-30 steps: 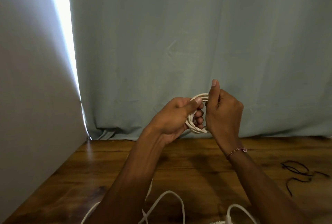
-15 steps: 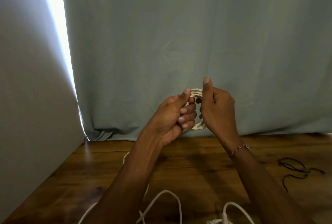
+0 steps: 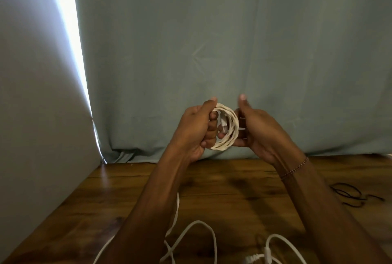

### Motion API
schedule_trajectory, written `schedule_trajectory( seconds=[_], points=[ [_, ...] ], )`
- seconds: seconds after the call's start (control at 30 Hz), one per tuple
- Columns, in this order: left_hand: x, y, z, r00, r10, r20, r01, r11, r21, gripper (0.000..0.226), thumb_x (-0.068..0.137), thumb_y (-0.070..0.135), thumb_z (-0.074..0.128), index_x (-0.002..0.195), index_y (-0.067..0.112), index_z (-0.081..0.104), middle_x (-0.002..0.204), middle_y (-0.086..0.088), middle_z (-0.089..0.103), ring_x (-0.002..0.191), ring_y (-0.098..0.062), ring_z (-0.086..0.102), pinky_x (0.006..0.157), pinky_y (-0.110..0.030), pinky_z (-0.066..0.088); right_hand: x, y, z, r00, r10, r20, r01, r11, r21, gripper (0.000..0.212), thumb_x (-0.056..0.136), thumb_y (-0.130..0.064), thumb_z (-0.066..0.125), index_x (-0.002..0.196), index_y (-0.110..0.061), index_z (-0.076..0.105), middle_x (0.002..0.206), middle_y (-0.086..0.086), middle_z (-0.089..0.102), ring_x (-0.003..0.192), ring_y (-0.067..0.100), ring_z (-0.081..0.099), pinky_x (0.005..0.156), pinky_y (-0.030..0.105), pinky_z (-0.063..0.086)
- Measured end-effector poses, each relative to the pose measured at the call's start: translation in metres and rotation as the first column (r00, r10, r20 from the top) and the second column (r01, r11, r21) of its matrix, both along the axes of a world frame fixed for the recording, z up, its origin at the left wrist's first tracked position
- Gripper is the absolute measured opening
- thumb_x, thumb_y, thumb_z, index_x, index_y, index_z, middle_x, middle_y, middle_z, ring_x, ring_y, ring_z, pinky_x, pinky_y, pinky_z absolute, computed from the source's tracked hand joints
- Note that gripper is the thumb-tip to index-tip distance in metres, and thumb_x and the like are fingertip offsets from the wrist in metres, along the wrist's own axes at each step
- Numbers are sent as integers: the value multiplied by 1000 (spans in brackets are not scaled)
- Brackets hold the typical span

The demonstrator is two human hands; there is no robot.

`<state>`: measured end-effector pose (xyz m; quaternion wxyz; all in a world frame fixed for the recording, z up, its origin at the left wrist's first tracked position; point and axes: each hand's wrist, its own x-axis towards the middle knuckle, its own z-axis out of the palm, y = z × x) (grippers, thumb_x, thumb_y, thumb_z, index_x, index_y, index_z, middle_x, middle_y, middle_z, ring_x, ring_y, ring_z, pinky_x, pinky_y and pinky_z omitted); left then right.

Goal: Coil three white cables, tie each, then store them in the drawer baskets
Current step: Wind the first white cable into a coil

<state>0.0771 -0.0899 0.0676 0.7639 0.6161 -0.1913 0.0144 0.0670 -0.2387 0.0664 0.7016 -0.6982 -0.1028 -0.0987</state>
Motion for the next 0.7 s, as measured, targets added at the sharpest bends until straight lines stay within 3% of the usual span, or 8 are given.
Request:
schedule_trajectory(
  seconds=[0.1,0.2,0.27,0.43,0.57,0.7],
  points=[
    [1,2,-1,995,87,55,-90,995,50,45,106,38,48,65,18,45,52,2,30,41,-10,22,40,-20,20,-6,-3,5,997,48,55,-35,978,-207,71,95,-68,38,95,-7,74,87,12,78,81,24,77,73,38,63],
    [2,-1,-2,993,83,83,-89,994,70,44,106,37,49,69,14,47,51,-1,30,39,-10,24,38,-19,20,-9,-1,2,978,146,149,-87,934,-346,48,93,-50,61,108,-5,72,95,14,77,90,27,76,88,46,61],
    [5,0,-2,996,61,69,-67,994,85,44,106,36,50,70,11,48,52,-5,31,37,-10,25,36,-18,21,-8,-3,0,970,174,170,-96,917,-387,33,95,-36,64,110,-7,70,98,14,77,94,28,75,93,48,59],
    [7,11,-1,995,-90,33,86,991,107,41,102,32,58,67,11,53,58,-6,36,34,-8,29,36,-17,22,-7,-9,0,966,201,160,-130,919,-372,19,95,-15,67,110,-4,63,103,20,74,97,31,73,93,52,58],
    [2,19,0,965,-173,198,144,978,151,14,97,13,63,102,0,58,61,-8,58,44,-9,43,44,-23,34,-7,-16,2,958,184,221,-63,885,-462,16,98,-14,64,113,-16,60,104,12,74,102,30,71,92,56,57],
    [6,20,-3,954,-53,295,3,986,166,16,101,17,60,101,2,56,59,1,54,49,-9,41,48,-25,40,-3,-13,0,940,134,315,59,843,-535,16,100,-29,58,116,-25,60,103,2,73,99,24,71,90,56,56]
  ],
)
